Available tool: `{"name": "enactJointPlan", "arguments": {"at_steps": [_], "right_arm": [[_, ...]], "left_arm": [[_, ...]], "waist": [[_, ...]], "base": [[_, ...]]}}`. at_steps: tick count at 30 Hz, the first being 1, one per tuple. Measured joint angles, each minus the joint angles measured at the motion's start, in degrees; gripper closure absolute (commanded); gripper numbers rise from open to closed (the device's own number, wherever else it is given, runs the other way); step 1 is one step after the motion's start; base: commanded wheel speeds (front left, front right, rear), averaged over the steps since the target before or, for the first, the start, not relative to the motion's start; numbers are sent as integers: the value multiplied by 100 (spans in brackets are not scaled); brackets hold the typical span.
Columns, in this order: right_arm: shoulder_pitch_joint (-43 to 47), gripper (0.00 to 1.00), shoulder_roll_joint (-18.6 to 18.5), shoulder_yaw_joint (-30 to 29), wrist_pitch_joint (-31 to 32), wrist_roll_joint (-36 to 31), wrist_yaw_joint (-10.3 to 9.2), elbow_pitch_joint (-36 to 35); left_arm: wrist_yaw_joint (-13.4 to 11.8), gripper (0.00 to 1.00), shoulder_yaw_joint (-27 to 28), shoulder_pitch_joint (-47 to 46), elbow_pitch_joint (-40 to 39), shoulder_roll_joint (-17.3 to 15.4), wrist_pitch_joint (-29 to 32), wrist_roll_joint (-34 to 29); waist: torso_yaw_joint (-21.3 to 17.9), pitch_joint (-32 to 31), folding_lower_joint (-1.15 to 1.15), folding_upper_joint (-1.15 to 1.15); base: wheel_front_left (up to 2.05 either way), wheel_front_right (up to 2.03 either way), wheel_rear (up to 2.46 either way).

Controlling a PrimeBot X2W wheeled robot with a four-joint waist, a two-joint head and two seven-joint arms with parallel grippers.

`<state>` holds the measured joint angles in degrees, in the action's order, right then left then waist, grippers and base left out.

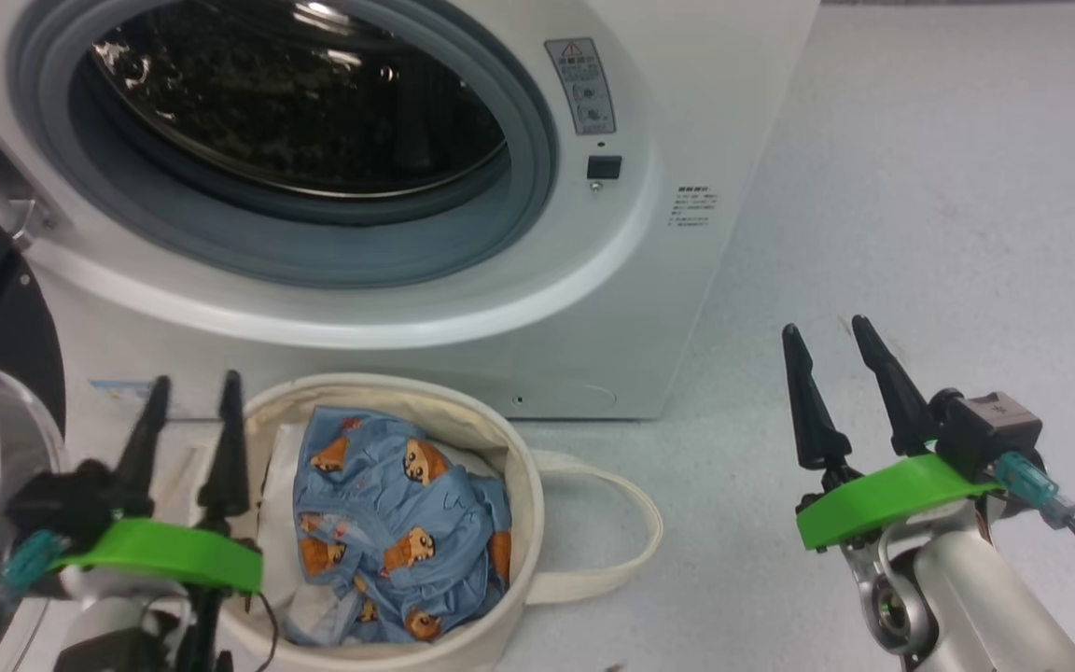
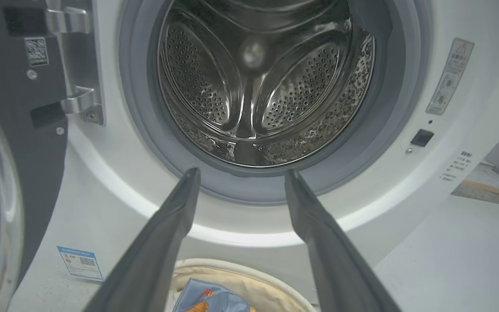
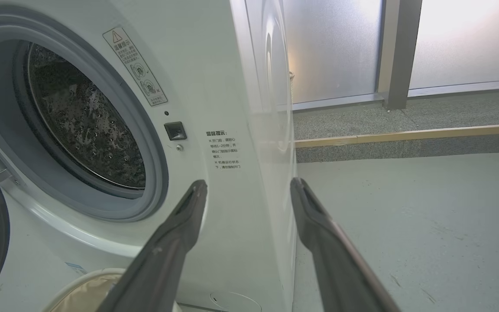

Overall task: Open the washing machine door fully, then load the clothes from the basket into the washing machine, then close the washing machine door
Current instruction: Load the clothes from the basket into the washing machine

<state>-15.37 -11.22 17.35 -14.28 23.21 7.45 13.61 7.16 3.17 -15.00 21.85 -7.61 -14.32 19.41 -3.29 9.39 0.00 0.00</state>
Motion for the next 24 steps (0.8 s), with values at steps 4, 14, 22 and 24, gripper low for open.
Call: {"name": "enactJointPlan", "arguments": {"at_steps": [4,14,22,24], "right_arm": [[-62,0,15,-36,0,-1,0,-30],[-361,0,43,-120,0,-103,0,-153],[-514,0,23,-212,0,-170,0,-319],[-577,0,4,-233,0,-203,0,-360]], "left_arm": [[-89,0,-157,-355,734,88,0,-322],[-101,0,-235,-1343,2695,335,1,-201],[-51,0,-582,-1994,4002,325,1,-448],[-49,0,-698,-2170,4386,319,18,-523]], "waist": [[-26,207,0,0],[-216,718,0,0],[-410,1227,1,0],[-448,1378,1,0]], "base": [[0,0,0],[0,0,0],[0,0,0],[0,0,0]]}}
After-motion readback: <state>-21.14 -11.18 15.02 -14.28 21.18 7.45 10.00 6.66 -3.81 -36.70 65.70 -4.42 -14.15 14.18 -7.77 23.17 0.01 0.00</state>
